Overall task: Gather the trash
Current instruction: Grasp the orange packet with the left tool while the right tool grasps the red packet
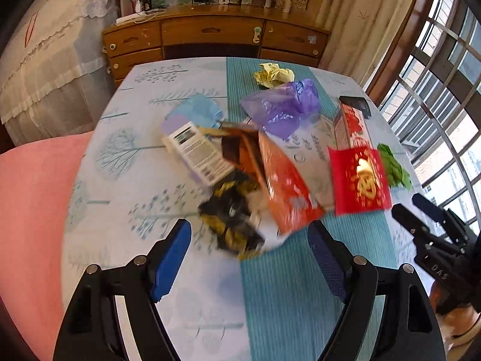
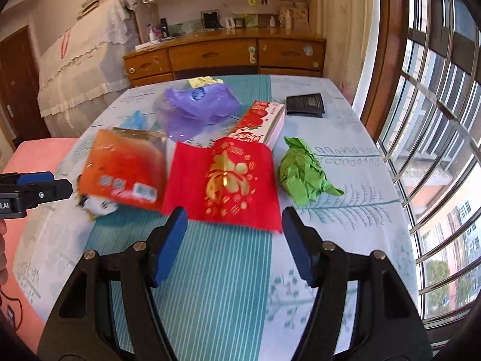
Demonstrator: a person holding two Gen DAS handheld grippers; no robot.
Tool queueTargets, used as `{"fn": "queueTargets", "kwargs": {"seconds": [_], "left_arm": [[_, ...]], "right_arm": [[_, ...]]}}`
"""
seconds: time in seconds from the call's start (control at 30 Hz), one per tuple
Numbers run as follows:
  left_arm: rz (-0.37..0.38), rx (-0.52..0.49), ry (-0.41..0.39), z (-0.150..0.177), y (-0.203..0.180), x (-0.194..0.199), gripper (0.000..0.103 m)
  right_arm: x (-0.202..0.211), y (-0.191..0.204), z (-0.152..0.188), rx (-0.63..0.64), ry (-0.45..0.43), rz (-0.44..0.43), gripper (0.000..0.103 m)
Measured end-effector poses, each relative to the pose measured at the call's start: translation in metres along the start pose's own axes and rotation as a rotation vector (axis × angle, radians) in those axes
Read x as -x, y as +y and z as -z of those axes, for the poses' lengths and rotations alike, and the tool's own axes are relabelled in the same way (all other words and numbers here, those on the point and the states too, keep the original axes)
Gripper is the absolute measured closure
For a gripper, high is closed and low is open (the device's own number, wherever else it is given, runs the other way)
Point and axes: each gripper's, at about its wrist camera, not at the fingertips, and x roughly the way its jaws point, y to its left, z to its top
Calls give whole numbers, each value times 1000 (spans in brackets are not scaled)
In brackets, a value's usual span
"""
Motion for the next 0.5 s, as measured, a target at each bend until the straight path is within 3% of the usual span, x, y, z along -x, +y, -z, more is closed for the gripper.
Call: {"fn": "queueTargets", "kwargs": {"seconds": [0.17, 0.2, 0.33, 0.43, 0.5], "left_arm": [[-5, 19, 40, -34, -1, -39, 21], [-5, 21, 47, -39, -2, -45, 21], [-2, 28, 74, -47, -1, -64, 22], [2, 16, 71, -50, -5, -73, 32], [18, 0, 70, -50, -8, -74, 50]], "right_arm": [[-51, -13, -17, -49, 79, -12, 40], [-60, -15, -19, -54, 94, -16, 35], [-82, -13, -21, -39, 117, -5, 33], [-87, -12, -19, -53, 115, -31, 33], [-90, -12, -19, -57, 114, -35, 36]]}}
